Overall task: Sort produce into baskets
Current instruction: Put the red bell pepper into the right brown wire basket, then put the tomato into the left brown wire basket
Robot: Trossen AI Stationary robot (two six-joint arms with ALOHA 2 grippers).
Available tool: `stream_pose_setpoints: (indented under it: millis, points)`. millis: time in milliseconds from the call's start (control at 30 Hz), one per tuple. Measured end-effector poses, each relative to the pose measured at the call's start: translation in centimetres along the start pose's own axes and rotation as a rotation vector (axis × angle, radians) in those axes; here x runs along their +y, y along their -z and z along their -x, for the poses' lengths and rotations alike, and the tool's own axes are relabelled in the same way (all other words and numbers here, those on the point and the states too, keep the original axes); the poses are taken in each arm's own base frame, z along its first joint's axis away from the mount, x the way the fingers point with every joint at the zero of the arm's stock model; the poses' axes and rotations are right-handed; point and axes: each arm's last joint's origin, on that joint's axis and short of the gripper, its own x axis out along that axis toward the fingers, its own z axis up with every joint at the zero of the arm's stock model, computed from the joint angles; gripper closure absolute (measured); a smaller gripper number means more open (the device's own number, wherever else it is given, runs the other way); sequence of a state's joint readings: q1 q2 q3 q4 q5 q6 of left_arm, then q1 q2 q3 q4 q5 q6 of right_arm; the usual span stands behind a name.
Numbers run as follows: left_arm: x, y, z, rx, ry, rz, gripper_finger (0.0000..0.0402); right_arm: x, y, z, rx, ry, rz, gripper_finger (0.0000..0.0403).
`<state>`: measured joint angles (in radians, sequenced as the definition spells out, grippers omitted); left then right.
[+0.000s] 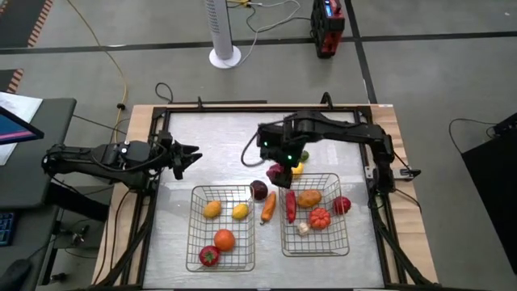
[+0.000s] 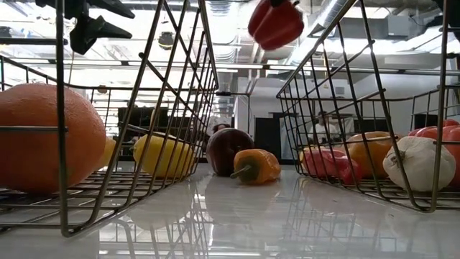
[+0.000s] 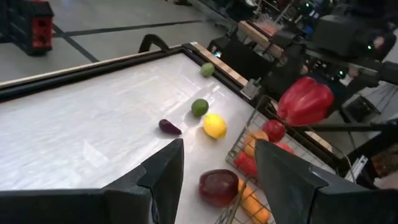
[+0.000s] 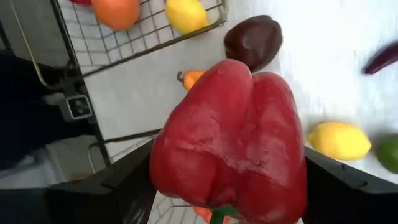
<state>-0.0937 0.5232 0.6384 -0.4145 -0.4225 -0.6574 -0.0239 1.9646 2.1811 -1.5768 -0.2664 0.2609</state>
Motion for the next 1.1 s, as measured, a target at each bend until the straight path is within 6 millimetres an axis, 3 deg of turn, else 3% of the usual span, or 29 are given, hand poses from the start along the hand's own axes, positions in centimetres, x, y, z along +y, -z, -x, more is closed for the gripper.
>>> stream_pose_setpoints:
  millis: [133,267,600,800,1000,1100]
  points:
    - [0.0,0.1,0.0,0.022,0.018,-0.022,0.0219,1.5,0.9,-0.5,-0.001,0.085,0.082,0.0071]
    - [0.0,0.2,0.0,0.046,0.028,-0.028,0.0219,1.7,2.4,-2.2,0.074,0.143,0.093,0.0071]
    - [0.0,0.3,0.0,0.053,0.035,-0.045,0.0219,-0.5,9.8,-5.0,0.209,0.123,-0.078,0.0066]
    - [0.0,0.3,0.0,0.045,0.025,-0.045,0.0219,-1.1,12.2,-5.8,0.266,0.052,-0.152,0.0017]
    - [0.1,0.3,0.0,0.040,0.014,-0.045,0.0219,-0.8,13.8,-5.1,0.331,0.072,-0.137,0.0019]
    - [0.1,0.3,0.0,0.045,0.016,-0.036,0.0219,-0.5,15.5,-3.3,0.265,0.108,-0.089,0.0025]
